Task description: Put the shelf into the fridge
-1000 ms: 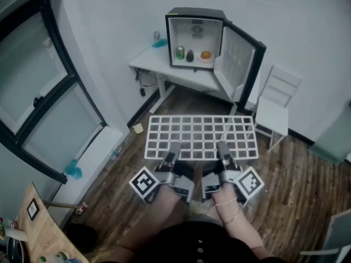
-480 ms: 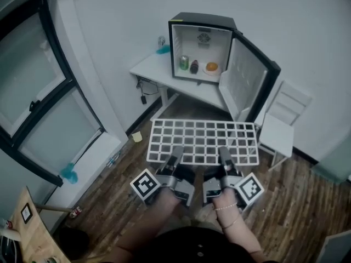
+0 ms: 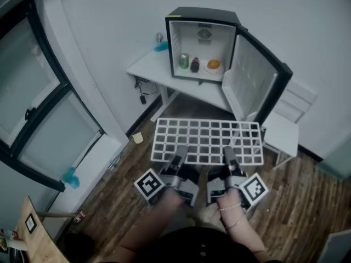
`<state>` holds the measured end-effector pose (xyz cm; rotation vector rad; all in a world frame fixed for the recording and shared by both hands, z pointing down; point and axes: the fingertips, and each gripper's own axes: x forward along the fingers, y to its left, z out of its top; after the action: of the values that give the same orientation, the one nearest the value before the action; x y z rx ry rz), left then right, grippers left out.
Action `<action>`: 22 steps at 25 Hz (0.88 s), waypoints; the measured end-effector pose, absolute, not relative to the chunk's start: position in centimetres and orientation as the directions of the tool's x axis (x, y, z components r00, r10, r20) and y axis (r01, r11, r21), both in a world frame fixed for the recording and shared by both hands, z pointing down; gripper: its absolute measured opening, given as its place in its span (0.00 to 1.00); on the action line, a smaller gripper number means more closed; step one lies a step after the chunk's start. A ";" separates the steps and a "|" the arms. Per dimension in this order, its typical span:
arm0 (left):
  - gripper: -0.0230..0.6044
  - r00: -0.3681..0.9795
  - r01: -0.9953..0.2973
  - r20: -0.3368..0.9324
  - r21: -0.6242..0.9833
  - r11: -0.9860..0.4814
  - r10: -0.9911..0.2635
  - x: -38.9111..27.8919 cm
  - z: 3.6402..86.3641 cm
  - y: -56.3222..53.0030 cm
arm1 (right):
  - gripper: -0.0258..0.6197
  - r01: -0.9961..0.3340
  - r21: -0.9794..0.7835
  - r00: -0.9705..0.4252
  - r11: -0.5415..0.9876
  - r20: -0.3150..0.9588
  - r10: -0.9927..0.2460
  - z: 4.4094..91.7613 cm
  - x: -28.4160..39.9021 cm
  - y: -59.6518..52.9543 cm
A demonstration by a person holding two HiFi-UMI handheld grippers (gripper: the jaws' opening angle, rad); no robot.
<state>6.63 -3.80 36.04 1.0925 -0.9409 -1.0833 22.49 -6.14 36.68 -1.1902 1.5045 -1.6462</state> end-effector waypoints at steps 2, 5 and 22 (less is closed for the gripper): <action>0.09 0.226 0.198 0.064 0.974 0.110 -0.972 5.9 36.7 -5.2 | 0.09 -0.130 -0.976 -0.412 -0.175 0.214 -0.886 37.2 21.7 -7.6; 0.09 0.230 0.200 0.066 0.973 0.114 -0.971 4.4 37.8 -7.7 | 0.09 -0.139 -0.976 -0.412 -0.168 0.212 -0.886 38.3 20.4 -10.0; 0.09 0.327 0.208 0.032 0.972 0.105 -0.944 -3.4 41.2 -25.0 | 0.09 -0.105 -0.983 -0.335 -0.151 0.178 -0.925 41.3 12.7 -25.7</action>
<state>-3.36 -25.02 41.25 1.1330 -0.8419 -1.0175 12.68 -25.69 41.28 -1.2076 1.4416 -1.5603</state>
